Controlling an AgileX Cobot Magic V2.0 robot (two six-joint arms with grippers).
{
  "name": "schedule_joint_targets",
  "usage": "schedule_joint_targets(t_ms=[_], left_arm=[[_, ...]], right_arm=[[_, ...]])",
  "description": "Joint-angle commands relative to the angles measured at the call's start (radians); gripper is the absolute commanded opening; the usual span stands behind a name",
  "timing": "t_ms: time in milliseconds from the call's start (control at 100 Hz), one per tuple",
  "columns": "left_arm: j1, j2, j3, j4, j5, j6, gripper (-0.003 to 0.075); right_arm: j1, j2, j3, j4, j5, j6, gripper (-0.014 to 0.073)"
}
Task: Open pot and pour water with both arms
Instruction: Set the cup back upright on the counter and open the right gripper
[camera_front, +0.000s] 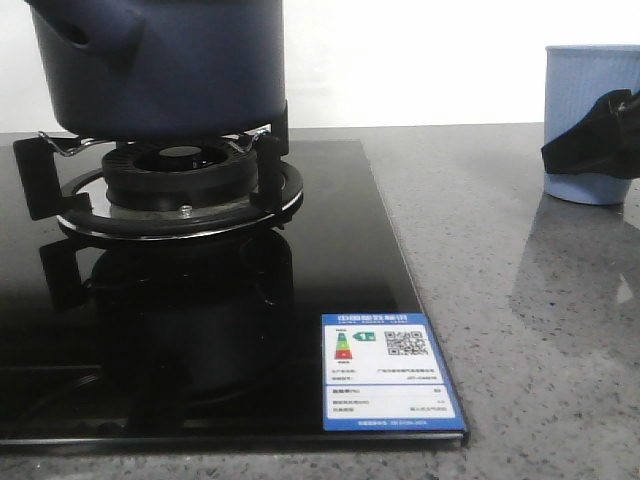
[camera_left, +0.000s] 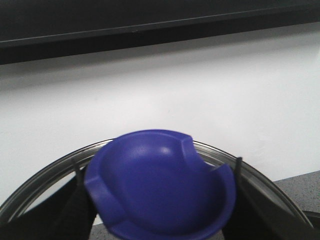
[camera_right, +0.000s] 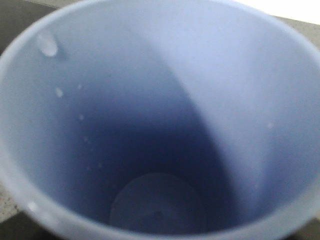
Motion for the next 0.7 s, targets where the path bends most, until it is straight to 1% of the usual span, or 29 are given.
schedule_joint_targets(t_ms=[0, 570, 640, 690], left_arm=[[-0.002, -0.031, -0.032, -0.002, -0.023, -0.01, 0.0348], [-0.002, -0.031, -0.032, -0.002, -0.023, -0.01, 0.0348], [-0.002, -0.031, -0.032, -0.002, -0.023, -0.01, 0.0348], [-0.002, -0.031, -0.032, -0.002, -0.023, -0.01, 0.0348]], right_arm=[[-0.007, -0.026, -0.025, 0.017, -0.049, -0.009, 0.0243], [-0.007, -0.026, -0.025, 0.019, -0.044, -0.002, 0.0244], [-0.007, -0.026, -0.025, 0.021, -0.042, 0.003, 0.0266], [-0.007, -0.026, -0.025, 0.025, -0.039, 0.003, 0.0323]])
